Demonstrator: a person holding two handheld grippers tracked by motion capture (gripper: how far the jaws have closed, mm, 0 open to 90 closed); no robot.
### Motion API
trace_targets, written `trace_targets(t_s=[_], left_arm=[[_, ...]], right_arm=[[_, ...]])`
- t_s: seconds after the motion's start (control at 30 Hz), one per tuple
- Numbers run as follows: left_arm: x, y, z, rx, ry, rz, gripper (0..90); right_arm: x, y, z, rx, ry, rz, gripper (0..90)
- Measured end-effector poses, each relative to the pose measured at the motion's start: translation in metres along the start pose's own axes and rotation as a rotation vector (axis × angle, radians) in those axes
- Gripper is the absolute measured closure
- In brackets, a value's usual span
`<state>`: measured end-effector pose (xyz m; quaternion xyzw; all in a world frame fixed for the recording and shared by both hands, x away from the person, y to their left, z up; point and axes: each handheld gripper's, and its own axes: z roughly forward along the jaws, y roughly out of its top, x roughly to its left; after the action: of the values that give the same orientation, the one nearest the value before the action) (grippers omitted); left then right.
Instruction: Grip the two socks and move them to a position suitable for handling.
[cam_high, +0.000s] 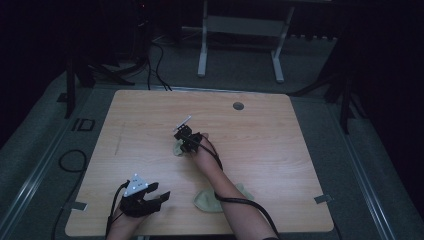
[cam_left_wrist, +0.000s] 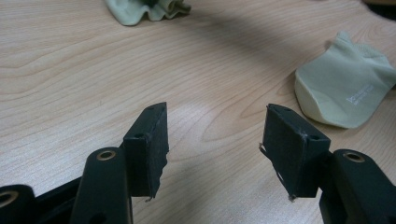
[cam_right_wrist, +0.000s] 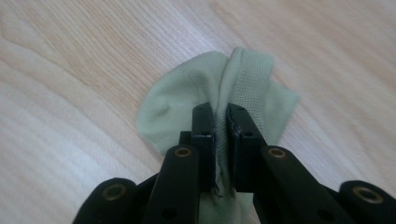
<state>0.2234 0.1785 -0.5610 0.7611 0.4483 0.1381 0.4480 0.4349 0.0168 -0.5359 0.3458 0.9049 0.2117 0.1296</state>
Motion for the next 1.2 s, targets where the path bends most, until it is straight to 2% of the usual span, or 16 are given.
trace_targets(t_s=[0.1,0.37,0.53,0.57,0.7,0.77,0.8,0.87,0.9,0.93,1.07,1.1,1.13,1.17,1.2], left_arm=[[0.000,-0.001,0.002,0.006,0.000,-0.001,40.6],[-0.003,0.001,0.003,0.004,-0.001,0.003,40.6],[-0.005,0.001,0.006,0.010,-0.003,0.003,40.6],[-0.006,0.001,0.006,0.011,-0.005,0.003,40.5],[-0.008,0.001,0.007,0.011,-0.012,0.000,40.5],[-0.010,0.002,0.009,0.016,-0.011,0.009,40.5],[-0.011,0.002,0.009,0.018,-0.014,0.014,40.5],[-0.013,0.002,0.011,0.025,-0.013,0.018,40.6],[-0.013,0.002,0.011,0.025,-0.013,0.018,40.6],[-0.015,0.002,0.014,0.031,-0.015,0.020,40.6],[-0.017,0.002,0.015,0.035,-0.017,0.027,40.6],[-0.018,0.003,0.016,0.036,-0.017,0.028,40.6],[-0.018,0.003,0.017,0.036,-0.019,0.028,40.6],[-0.019,0.005,0.019,0.042,-0.023,0.034,40.6],[-0.020,0.006,0.020,0.043,-0.025,0.035,40.6]], right_arm=[[-0.005,-0.004,-0.013,-0.023,-0.003,0.007,83.0],[-0.034,-0.026,-0.056,-0.074,-0.068,0.052,83.0],[-0.050,-0.054,-0.076,-0.116,-0.079,0.104,82.9],[-0.052,-0.060,-0.079,-0.117,-0.097,0.106,82.8],[-0.057,-0.085,-0.089,-0.138,-0.095,0.168,82.7],[-0.055,-0.095,-0.091,-0.144,-0.084,0.185,82.4],[-0.052,-0.102,-0.091,-0.142,-0.088,0.182,82.1],[-0.046,-0.112,-0.088,-0.127,-0.066,0.176,81.7],[-0.046,-0.112,-0.088,-0.127,-0.066,0.176,81.7],[-0.037,-0.122,-0.081,-0.108,-0.050,0.166,81.3],[-0.030,-0.127,-0.072,-0.102,-0.037,0.170,78.4],[-0.028,-0.129,-0.065,-0.085,-0.039,0.172,74.0],[-0.028,-0.129,-0.065,-0.085,-0.039,0.172,74.0],[-0.026,-0.131,-0.059,-0.076,-0.021,0.174,67.5],[-0.026,-0.131,-0.061,-0.079,-0.017,0.168,66.7]])
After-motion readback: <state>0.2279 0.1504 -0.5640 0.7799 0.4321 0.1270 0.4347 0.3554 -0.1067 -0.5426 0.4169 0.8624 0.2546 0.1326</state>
